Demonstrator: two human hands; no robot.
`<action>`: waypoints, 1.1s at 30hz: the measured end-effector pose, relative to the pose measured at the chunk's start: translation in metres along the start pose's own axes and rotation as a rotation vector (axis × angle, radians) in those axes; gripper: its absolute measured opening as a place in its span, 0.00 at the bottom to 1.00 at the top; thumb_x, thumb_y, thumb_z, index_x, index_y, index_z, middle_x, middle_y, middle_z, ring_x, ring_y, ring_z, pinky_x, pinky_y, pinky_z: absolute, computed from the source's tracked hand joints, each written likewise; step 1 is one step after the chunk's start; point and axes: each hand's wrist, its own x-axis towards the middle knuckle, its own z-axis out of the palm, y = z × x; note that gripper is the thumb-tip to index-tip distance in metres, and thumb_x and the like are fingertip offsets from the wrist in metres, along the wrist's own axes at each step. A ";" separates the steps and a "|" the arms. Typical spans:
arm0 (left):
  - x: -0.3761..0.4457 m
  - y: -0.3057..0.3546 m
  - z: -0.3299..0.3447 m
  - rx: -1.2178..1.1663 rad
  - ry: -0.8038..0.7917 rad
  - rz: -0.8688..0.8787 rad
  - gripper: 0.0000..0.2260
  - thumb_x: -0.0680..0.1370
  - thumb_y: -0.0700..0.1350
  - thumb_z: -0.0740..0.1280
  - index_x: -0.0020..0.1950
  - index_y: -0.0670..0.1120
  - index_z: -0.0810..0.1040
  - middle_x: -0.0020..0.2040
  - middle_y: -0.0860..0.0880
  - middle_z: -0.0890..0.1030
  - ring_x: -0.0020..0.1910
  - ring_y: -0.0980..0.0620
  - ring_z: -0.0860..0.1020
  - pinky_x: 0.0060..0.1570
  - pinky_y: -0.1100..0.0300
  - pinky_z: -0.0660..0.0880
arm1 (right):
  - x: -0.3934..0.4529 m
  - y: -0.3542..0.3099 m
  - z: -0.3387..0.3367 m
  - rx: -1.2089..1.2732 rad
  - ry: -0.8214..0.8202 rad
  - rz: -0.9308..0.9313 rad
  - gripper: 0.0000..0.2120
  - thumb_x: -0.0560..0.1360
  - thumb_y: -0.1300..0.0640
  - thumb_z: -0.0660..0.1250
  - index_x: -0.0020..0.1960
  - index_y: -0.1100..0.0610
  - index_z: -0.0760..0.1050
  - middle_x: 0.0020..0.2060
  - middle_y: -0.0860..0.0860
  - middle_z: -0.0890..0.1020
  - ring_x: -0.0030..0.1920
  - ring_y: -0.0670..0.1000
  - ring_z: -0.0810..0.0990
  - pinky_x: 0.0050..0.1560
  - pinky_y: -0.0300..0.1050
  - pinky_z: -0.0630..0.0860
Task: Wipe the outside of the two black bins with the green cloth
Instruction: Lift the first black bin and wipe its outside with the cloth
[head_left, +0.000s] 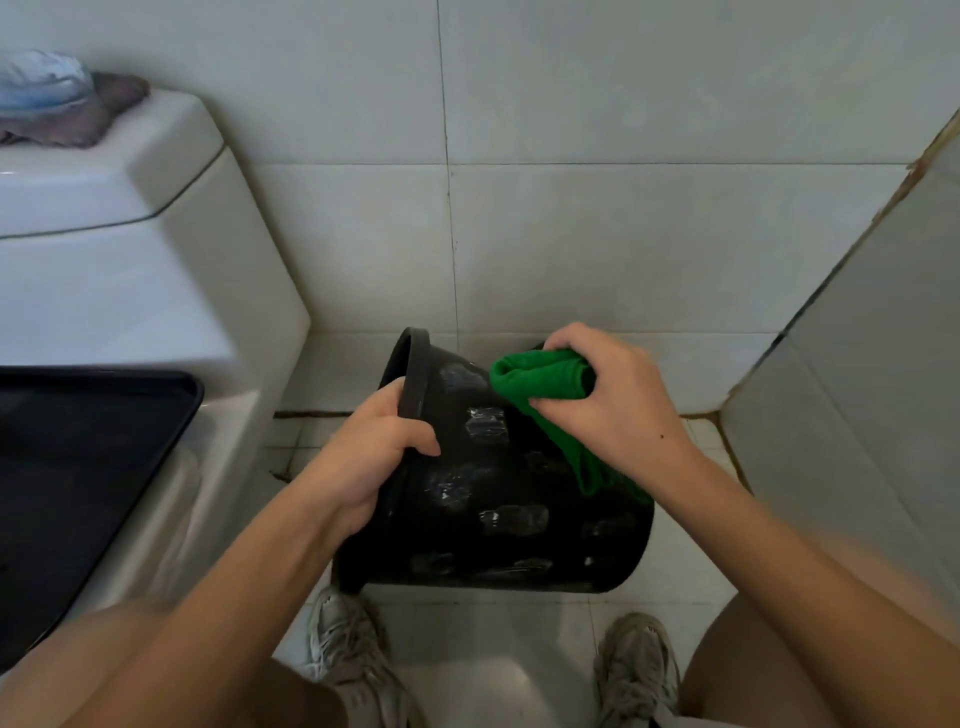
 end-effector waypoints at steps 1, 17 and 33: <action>0.000 -0.001 0.003 -0.013 0.013 0.017 0.22 0.66 0.23 0.57 0.53 0.39 0.77 0.41 0.40 0.82 0.36 0.46 0.82 0.31 0.58 0.77 | 0.001 -0.002 0.002 -0.012 -0.013 0.007 0.17 0.66 0.53 0.77 0.48 0.44 0.73 0.40 0.41 0.78 0.40 0.43 0.75 0.40 0.36 0.69; -0.001 0.005 0.003 0.072 -0.050 0.051 0.27 0.63 0.22 0.59 0.53 0.46 0.78 0.44 0.41 0.80 0.45 0.41 0.80 0.40 0.52 0.77 | -0.007 0.004 0.015 0.251 -0.034 0.062 0.21 0.66 0.56 0.80 0.52 0.42 0.74 0.45 0.38 0.80 0.49 0.36 0.79 0.50 0.28 0.72; -0.002 0.012 0.012 0.044 0.051 0.346 0.34 0.69 0.21 0.62 0.68 0.50 0.73 0.49 0.49 0.85 0.49 0.50 0.84 0.44 0.59 0.80 | -0.014 0.002 0.031 0.084 0.109 -0.462 0.12 0.72 0.58 0.75 0.55 0.59 0.83 0.55 0.53 0.83 0.55 0.51 0.83 0.55 0.51 0.80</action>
